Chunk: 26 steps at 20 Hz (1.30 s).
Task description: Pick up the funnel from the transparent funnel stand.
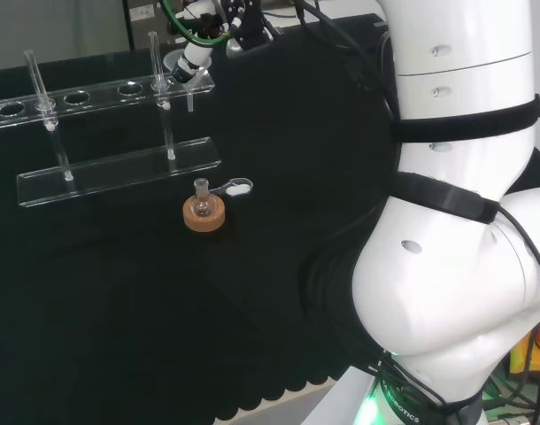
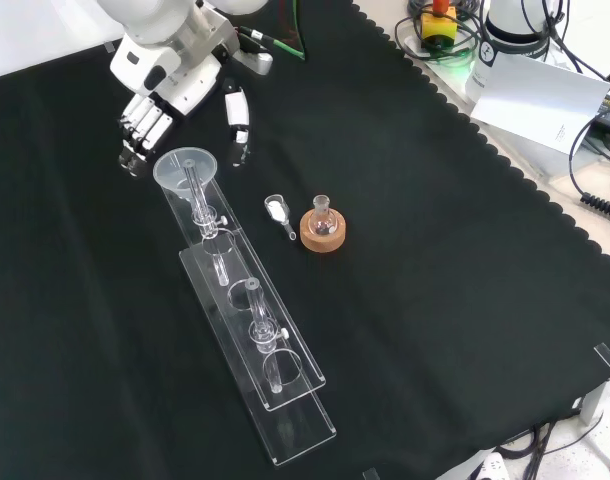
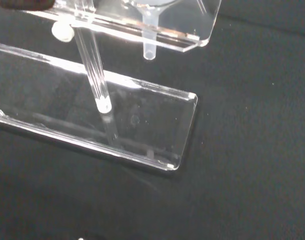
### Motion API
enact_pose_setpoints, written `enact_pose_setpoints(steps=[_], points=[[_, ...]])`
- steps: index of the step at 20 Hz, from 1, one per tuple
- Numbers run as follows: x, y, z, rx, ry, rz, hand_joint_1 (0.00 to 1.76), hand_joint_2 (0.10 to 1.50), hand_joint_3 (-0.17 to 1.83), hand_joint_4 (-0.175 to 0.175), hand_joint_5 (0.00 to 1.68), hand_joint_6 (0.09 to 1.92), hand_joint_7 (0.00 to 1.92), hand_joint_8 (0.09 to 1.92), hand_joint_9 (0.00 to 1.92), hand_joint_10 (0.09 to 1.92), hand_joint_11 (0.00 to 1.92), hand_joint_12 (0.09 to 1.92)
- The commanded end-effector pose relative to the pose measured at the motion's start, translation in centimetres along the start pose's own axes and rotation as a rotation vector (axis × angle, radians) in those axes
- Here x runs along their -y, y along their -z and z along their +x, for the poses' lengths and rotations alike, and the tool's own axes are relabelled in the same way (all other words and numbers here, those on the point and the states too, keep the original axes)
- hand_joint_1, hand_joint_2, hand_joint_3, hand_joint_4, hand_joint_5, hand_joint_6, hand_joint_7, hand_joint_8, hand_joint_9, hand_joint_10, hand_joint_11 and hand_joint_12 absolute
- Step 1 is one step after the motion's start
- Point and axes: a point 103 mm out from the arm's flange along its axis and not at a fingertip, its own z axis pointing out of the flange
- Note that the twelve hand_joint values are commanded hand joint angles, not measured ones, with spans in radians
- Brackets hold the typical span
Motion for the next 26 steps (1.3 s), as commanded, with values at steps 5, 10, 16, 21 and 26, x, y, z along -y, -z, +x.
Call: enact_pose_setpoints(steps=[5, 10, 16, 21, 26], points=[[-0.6, -1.0, -0.5, -0.028, 0.024, -0.018, 0.62, 0.73, 0.31, -0.033, 0.03, 0.09, 0.00, 0.23, 0.00, 0.83, 0.10, 1.49], [-0.9, -1.2, -0.5, -0.026, 0.026, -0.020, 0.63, 0.73, 0.32, -0.034, 0.03, 0.09, 0.00, 0.28, 0.01, 0.86, 0.13, 1.49], [-1.4, -1.5, -0.5, -0.021, 0.021, -0.019, 0.63, 0.73, 0.32, -0.034, 0.04, 0.09, 0.00, 0.29, 0.00, 0.87, 0.13, 1.48], [-1.7, -1.9, -0.3, 0.006, 0.020, -0.012, 0.64, 0.73, 0.33, -0.036, 0.05, 0.09, 0.00, 0.39, 0.04, 0.87, 0.14, 1.48], [-2.0, -1.8, -0.1, 0.032, 0.025, -0.009, 0.67, 0.71, 0.35, -0.038, 0.07, 0.09, 0.00, 0.58, 0.18, 0.82, 0.16, 1.46]])
